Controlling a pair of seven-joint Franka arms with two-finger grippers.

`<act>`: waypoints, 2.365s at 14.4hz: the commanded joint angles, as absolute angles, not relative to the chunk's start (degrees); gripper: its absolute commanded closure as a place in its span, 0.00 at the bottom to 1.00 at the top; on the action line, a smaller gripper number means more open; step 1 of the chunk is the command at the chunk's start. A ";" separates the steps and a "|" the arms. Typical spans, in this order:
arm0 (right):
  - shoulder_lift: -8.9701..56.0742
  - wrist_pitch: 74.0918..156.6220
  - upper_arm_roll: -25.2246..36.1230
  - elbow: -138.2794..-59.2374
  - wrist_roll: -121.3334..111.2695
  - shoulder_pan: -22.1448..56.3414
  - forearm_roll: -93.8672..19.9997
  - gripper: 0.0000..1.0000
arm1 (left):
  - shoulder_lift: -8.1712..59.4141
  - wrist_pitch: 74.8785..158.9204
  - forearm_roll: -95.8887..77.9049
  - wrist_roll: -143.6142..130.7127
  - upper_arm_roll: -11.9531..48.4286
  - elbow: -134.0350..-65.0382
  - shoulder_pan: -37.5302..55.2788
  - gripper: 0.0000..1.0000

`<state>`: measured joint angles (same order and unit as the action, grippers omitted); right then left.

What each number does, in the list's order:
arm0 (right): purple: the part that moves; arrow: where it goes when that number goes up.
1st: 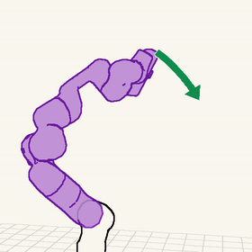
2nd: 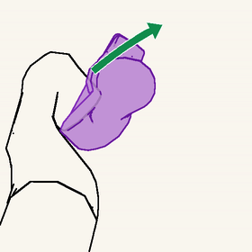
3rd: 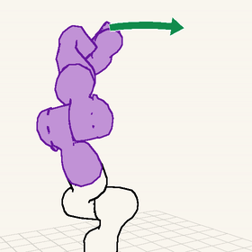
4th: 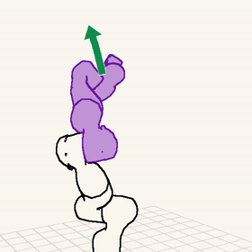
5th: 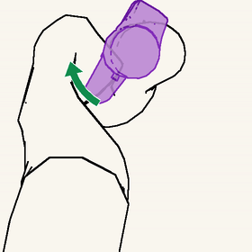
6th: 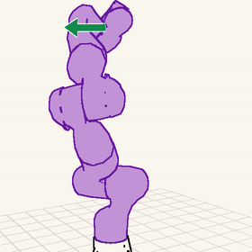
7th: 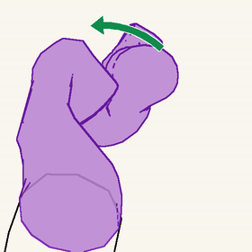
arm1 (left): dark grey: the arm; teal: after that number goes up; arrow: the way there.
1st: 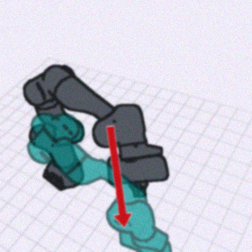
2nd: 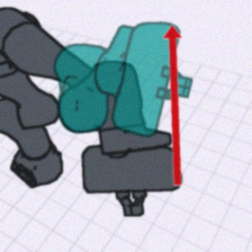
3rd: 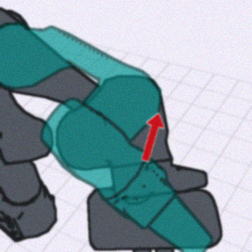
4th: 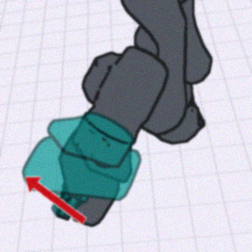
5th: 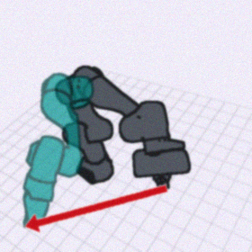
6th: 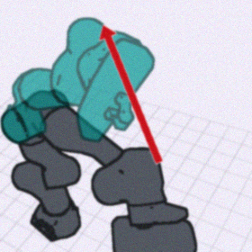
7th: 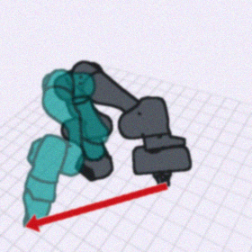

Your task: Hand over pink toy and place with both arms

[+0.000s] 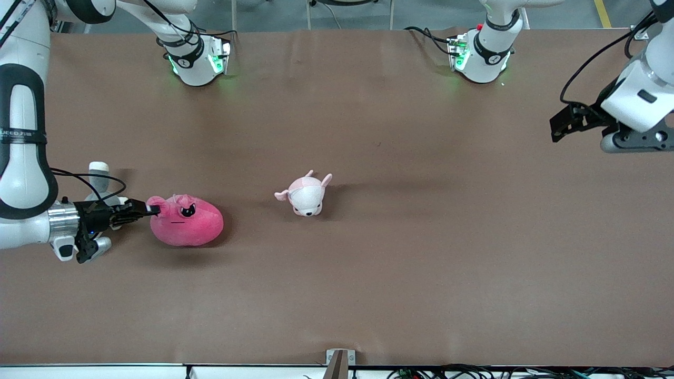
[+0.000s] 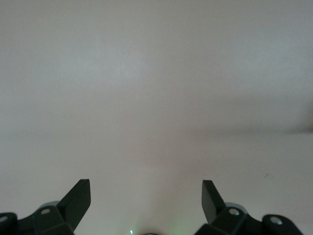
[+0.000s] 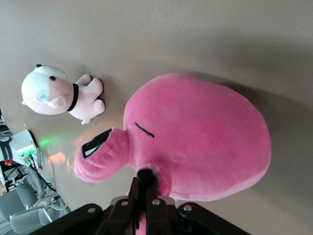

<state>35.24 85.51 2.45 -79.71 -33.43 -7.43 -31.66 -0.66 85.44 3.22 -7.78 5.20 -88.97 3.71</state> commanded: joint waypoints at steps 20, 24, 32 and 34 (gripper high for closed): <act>36.57 81.57 1.67 -71.64 -30.08 -8.79 -26.56 0.00 | -1.41 85.78 2.02 -2.37 4.39 -90.61 4.66 0.00; 29.72 81.30 1.32 -70.58 -18.92 -7.91 -19.72 0.00 | -1.05 85.43 1.85 -3.78 6.23 -90.44 5.19 0.00; 18.47 81.74 1.32 -69.18 -5.36 -5.98 -2.83 0.00 | -0.70 85.61 2.46 -4.75 7.21 -89.65 4.57 0.00; 18.02 81.13 1.23 -66.54 -5.01 -5.71 -0.27 0.00 | -0.79 85.69 2.20 -4.83 6.86 -90.17 4.13 0.00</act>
